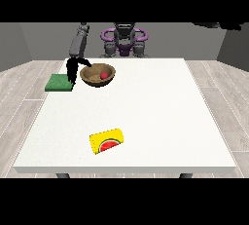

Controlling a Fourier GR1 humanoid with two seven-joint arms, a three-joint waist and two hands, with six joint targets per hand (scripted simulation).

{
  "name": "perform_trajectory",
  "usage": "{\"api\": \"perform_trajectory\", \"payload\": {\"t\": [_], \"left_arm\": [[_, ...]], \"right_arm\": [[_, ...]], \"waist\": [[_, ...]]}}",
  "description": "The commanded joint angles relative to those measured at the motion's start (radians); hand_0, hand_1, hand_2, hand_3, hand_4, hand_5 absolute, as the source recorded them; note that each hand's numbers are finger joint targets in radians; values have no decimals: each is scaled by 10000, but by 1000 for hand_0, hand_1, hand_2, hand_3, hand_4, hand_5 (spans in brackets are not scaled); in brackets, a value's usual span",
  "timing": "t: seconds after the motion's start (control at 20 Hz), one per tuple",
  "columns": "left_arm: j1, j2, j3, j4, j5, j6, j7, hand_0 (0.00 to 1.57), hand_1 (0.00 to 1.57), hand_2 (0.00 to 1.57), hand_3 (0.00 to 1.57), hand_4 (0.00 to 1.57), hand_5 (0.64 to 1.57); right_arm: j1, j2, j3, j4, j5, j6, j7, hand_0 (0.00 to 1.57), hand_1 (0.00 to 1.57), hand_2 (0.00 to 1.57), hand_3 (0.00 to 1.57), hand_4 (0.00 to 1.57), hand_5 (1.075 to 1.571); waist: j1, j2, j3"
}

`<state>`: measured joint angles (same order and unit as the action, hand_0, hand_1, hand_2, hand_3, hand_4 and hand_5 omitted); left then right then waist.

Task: Pick the cup and pour the ball into the bowl, then pick the bowl and place it on the pad

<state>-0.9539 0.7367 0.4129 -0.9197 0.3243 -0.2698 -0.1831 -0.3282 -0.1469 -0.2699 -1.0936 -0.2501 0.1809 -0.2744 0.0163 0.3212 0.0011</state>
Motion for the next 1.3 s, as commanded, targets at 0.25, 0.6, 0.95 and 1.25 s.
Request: {"api": "perform_trajectory", "payload": {"t": [0.25,0.6,0.95,1.25], "left_arm": [[-429,369,104,-373,463,-58,760,0,0,0,0,0,1537],[-511,788,233,-306,595,-345,757,0,0,0,0,0,1527],[-1225,722,-8,-559,713,-237,1192,0,0,0,0,0,1542],[-1419,745,18,-504,812,-383,1042,0,0,0,0,0,1538]], "right_arm": [[-1398,-560,-656,2428,-395,222,-200,0,0,0,0,401,1571],[-748,-172,-310,2129,75,-61,-839,0,0,0,0,294,1566],[-1403,538,-64,1859,328,-992,-454,0,0,0,0,433,1570],[-1351,1296,254,1555,981,-2321,-171,0,0,0,0,416,1570]], "waist": [[202,114,2],[228,336,-4],[652,590,-4],[1090,830,-6]]}}
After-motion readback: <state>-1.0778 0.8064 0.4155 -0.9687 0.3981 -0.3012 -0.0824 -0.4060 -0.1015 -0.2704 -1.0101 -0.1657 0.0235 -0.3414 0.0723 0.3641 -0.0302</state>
